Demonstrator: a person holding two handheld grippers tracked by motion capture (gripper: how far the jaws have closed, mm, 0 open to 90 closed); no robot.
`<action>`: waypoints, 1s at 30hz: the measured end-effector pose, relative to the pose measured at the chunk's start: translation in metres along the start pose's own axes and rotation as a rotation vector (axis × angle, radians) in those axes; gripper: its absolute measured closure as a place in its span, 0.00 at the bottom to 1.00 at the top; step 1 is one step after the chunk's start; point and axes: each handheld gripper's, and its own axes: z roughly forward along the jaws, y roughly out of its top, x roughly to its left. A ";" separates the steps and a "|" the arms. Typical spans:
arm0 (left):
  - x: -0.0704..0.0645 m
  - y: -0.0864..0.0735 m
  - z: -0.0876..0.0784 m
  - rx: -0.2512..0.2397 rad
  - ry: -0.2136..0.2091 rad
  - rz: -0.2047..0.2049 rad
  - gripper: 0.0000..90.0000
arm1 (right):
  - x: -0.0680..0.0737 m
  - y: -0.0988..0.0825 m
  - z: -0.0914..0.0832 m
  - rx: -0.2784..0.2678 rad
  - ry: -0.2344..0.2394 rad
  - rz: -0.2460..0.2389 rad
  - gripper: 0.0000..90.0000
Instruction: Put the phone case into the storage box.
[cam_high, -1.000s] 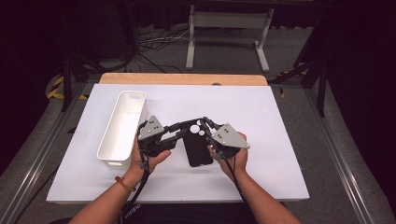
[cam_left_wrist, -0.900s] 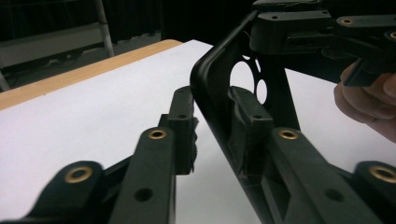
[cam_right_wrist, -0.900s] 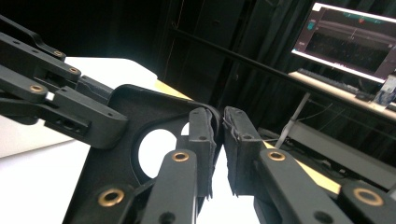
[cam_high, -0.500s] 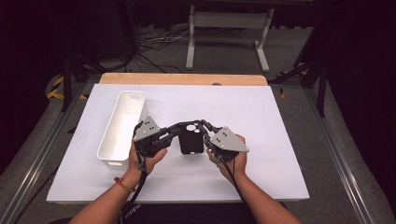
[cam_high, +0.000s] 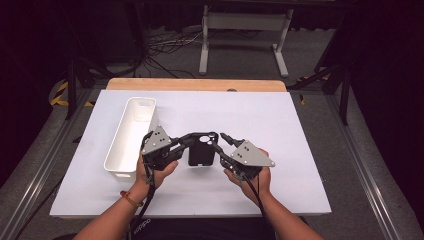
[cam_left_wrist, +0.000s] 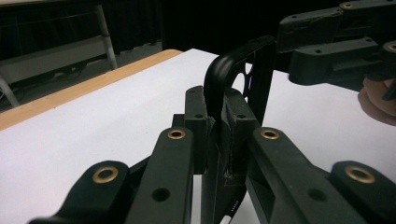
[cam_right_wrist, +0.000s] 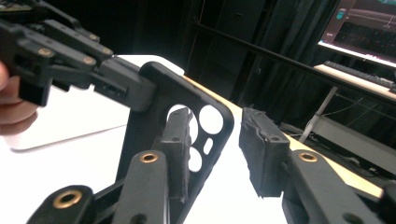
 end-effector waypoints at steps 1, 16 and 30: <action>0.000 0.000 -0.001 0.000 -0.001 0.003 0.92 | -0.001 -0.001 -0.002 0.006 0.001 0.002 0.67; 0.002 0.002 -0.007 -0.027 0.009 0.002 0.92 | -0.019 -0.035 -0.036 0.090 0.003 0.012 0.42; 0.002 0.008 -0.012 -0.047 -0.007 0.001 0.92 | -0.025 -0.065 -0.050 0.153 -0.030 0.014 0.22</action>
